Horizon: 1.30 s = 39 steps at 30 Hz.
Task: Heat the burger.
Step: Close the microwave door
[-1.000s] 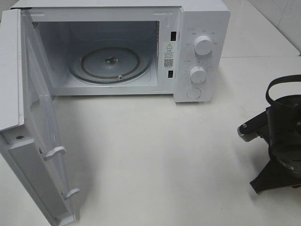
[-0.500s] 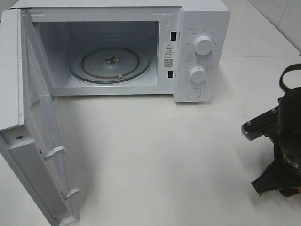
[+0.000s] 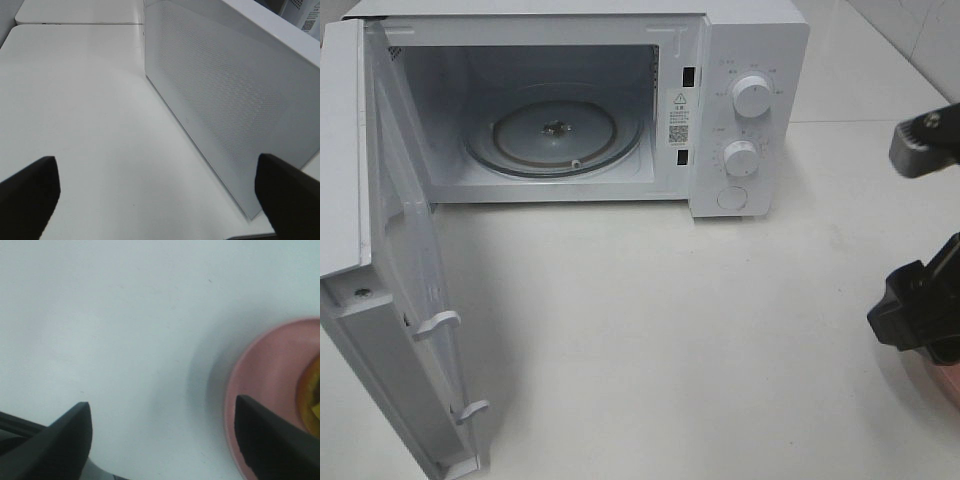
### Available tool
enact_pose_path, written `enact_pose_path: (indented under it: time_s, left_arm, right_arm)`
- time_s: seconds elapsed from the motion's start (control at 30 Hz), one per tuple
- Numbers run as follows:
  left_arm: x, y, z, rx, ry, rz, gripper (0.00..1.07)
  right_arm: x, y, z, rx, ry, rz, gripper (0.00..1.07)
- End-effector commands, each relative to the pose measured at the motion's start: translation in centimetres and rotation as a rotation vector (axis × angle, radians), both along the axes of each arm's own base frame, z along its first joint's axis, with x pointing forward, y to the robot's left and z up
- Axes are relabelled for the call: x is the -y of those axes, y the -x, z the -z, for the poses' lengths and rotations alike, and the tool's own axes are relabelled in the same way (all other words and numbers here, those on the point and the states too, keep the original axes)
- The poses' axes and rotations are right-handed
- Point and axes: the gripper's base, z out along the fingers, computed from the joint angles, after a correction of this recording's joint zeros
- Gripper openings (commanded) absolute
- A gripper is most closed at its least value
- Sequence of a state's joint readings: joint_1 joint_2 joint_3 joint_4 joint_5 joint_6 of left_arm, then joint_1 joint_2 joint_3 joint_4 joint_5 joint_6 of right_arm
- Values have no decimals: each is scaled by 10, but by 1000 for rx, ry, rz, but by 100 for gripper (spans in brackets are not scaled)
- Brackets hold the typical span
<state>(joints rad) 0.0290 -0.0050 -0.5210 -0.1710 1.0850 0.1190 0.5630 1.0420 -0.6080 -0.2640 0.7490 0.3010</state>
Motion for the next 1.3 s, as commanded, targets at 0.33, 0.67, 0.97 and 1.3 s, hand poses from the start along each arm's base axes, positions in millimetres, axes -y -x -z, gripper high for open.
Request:
enact_pose_path:
  time_s: [0.33,0.67,0.97,1.3]
  left_arm:
    - [0,2,0,27,11,-1,98]
    - [0,2,0,27,11,-1,98]
    - [0,2,0,27,11,-1,98]
    - [0,2,0,27,11,-1,98]
  right_arm:
    - [6,45,-61,100,-244,-155,76]
    - [29,81,-75,160,-273,-164,76]
    - [48,107,-71,241,-277,-168,76]
    - [67,129,-41,374,-262,-41,76]
